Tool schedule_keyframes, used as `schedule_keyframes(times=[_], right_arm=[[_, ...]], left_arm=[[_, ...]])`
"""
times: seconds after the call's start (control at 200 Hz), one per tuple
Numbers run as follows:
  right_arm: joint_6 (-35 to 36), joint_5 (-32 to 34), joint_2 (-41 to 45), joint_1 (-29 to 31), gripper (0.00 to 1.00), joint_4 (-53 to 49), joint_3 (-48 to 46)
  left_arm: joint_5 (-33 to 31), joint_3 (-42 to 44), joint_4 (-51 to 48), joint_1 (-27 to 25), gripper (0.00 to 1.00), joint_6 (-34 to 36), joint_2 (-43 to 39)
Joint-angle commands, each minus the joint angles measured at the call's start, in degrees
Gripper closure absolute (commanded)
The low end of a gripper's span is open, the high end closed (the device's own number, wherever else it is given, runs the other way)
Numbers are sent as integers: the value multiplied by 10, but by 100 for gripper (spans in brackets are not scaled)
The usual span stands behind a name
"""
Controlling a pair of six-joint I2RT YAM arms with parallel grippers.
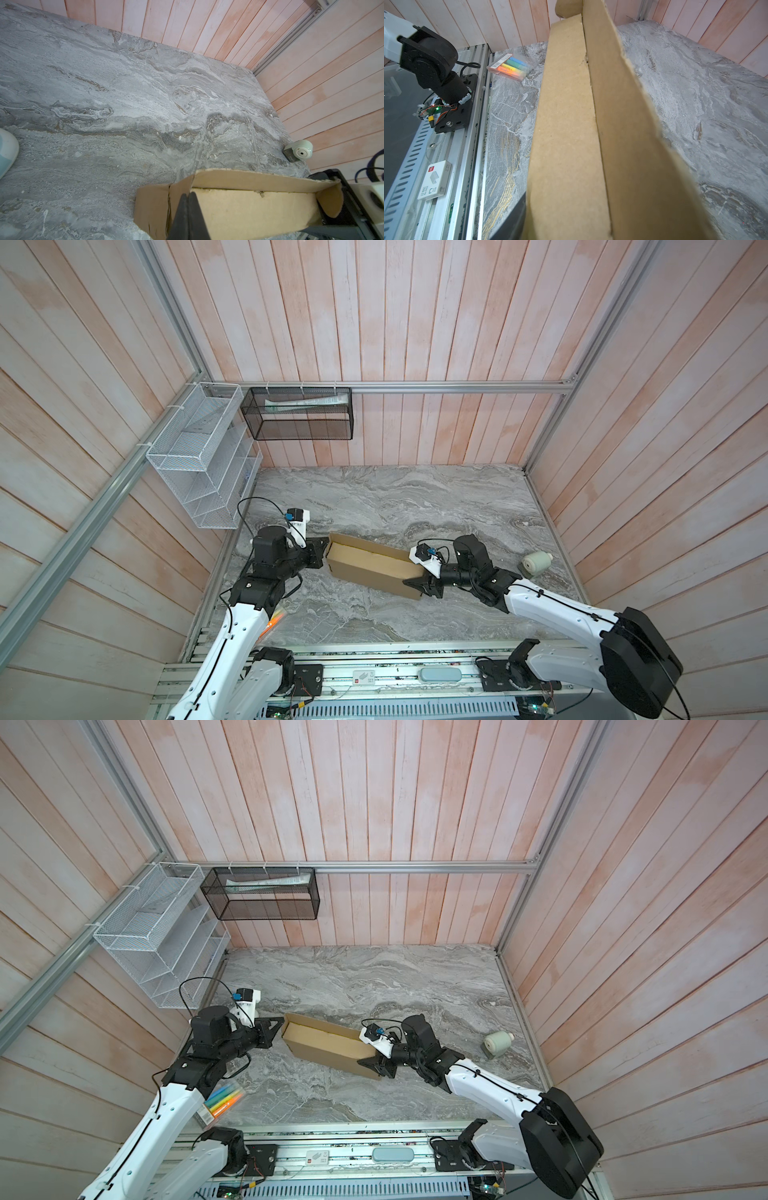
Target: Fold the paper box
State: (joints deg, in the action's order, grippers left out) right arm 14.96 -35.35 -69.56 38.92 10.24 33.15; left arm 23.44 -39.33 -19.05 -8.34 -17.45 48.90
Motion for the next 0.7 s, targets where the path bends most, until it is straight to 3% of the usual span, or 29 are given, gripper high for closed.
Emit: schedule_keyframes(times=[0.0, 0.695], right_arm=[[-9, -29, -5, -11, 89, 27, 11], [2, -58, -22, -23, 89, 13, 21]], left_arm=[[-21, 20, 14, -7, 100, -19, -8], [-121, 67, 37, -45, 100, -47, -34]])
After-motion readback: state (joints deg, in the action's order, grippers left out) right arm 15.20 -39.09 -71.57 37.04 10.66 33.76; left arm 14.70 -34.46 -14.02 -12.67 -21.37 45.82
